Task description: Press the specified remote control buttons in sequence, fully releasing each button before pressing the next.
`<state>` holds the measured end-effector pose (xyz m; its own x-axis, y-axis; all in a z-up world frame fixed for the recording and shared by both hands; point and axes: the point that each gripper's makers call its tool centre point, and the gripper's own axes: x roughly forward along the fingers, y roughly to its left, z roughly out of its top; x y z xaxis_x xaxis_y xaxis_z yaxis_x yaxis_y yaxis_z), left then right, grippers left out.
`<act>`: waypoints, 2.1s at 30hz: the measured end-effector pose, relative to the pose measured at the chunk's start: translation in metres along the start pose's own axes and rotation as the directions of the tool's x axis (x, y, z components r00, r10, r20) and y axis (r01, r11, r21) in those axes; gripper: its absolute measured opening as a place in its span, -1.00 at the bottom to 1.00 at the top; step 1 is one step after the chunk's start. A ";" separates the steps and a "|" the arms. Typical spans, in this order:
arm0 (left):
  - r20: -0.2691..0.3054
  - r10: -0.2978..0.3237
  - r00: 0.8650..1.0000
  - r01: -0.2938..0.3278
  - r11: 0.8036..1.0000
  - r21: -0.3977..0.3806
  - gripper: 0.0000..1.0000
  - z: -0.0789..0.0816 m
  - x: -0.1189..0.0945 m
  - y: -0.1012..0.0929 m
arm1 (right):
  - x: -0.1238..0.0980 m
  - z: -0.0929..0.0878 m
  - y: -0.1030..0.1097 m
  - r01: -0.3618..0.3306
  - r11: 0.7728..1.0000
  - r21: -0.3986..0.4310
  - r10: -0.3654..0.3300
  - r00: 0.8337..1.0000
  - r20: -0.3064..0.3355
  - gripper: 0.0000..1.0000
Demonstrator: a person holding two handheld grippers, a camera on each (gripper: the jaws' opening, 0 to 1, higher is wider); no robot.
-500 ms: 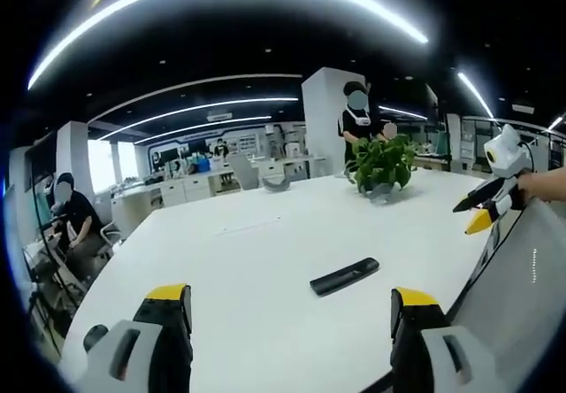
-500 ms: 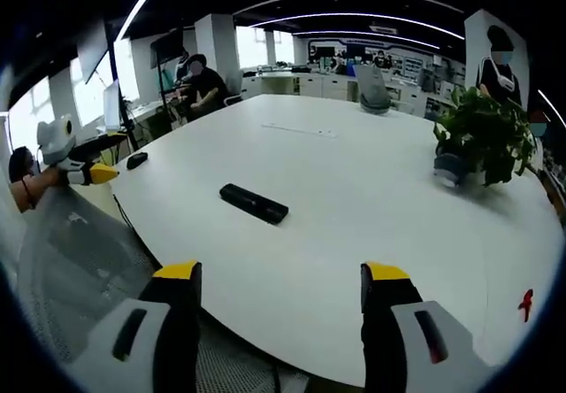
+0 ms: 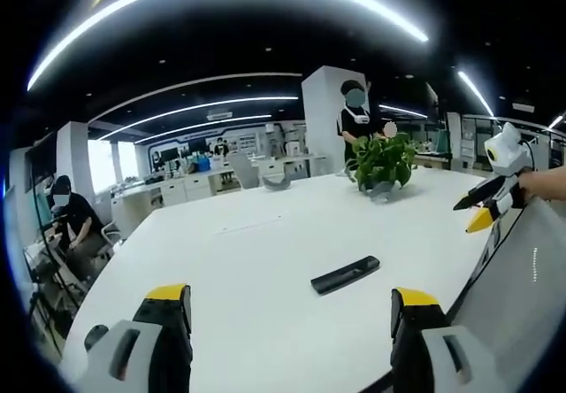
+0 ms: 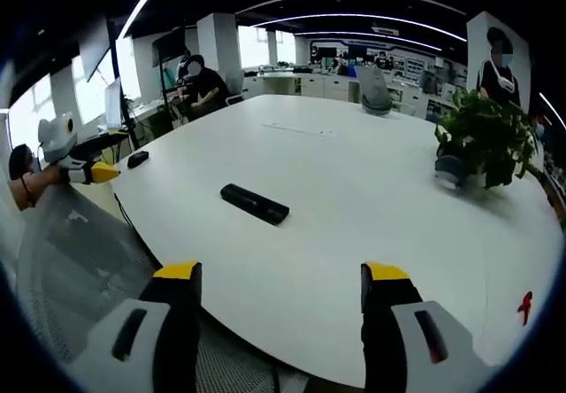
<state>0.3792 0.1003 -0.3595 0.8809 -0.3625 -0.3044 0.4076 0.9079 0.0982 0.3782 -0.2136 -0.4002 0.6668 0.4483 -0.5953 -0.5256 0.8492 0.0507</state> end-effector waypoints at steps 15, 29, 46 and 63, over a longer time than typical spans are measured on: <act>0.000 0.000 1.000 0.000 1.000 -0.003 0.94 0.000 0.000 0.000 | -0.001 0.001 -0.001 0.013 1.000 0.004 -0.013 1.000 0.003 0.52; -0.002 0.001 1.000 -0.001 1.000 -0.009 0.94 -0.001 0.000 0.001 | -0.006 0.009 -0.007 0.060 0.998 -0.034 -0.059 0.997 0.041 0.44; -0.029 -0.019 0.999 0.018 1.000 -0.005 1.00 -0.005 0.002 -0.002 | -0.012 0.015 -0.026 0.136 0.990 0.024 -0.137 0.987 0.086 0.47; -0.284 -0.366 0.886 0.395 0.917 0.051 1.00 -0.039 0.025 -0.040 | -0.006 0.003 -0.023 0.144 0.990 -0.013 -0.143 0.990 0.006 0.59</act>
<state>0.3756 0.0631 -0.4080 0.5632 -0.5938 -0.5746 0.7340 0.6790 0.0177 0.3876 -0.2356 -0.3955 0.7383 0.3233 -0.5919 -0.4311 0.9011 -0.0455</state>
